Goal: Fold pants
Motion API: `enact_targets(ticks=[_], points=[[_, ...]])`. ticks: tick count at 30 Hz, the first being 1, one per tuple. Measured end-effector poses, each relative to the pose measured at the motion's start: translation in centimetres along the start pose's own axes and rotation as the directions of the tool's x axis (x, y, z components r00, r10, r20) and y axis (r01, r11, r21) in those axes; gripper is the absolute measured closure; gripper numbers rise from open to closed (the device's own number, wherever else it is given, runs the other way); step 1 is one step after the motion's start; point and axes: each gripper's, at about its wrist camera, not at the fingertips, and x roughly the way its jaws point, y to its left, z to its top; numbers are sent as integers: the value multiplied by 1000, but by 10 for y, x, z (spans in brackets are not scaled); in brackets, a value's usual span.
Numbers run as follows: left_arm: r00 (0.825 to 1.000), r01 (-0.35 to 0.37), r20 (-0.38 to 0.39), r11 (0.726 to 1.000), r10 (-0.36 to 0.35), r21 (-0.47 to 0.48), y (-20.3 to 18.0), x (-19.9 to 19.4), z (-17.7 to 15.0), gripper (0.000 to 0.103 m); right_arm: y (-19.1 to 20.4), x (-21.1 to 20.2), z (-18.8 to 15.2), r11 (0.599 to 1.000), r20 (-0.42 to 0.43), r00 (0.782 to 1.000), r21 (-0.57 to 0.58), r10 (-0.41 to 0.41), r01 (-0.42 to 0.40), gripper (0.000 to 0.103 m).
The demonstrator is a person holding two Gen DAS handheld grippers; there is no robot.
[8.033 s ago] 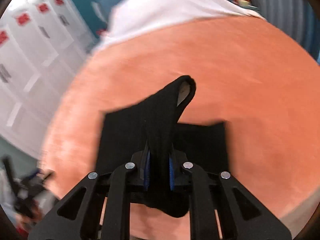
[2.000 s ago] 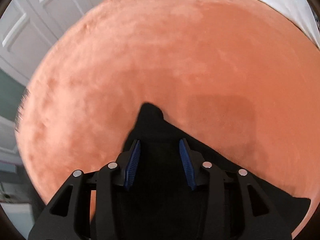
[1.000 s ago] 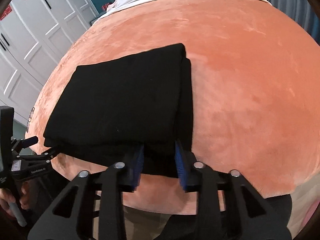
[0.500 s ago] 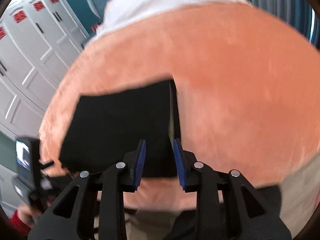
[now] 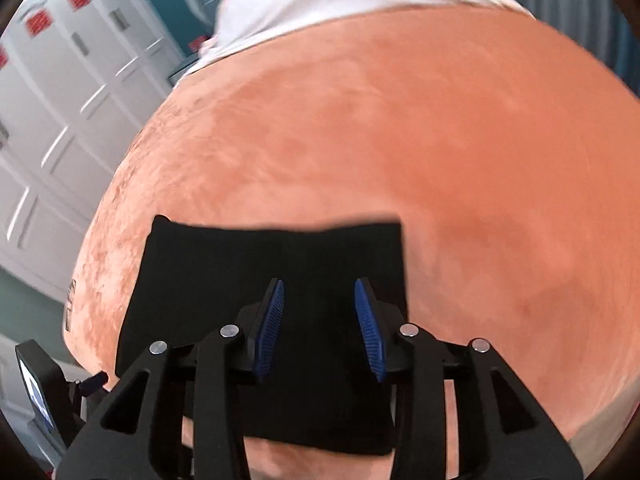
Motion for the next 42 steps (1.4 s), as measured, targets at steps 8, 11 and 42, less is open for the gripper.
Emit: enact_targets(ticks=[8,11,42], points=[[998,41,43,999,-41,-8,13,-21,3,11,-19,44,14,999,-76,996,28,-39,42,58],[996,83,34,996,-82,-25,13,-20,5,11,-30,-1,-1,997,-4,1000,77,-26,27,37],[803,508,-104,765,-587,-395,59,55,45,22,-64,36,-95,842,-116,955,509,273,-178,21]])
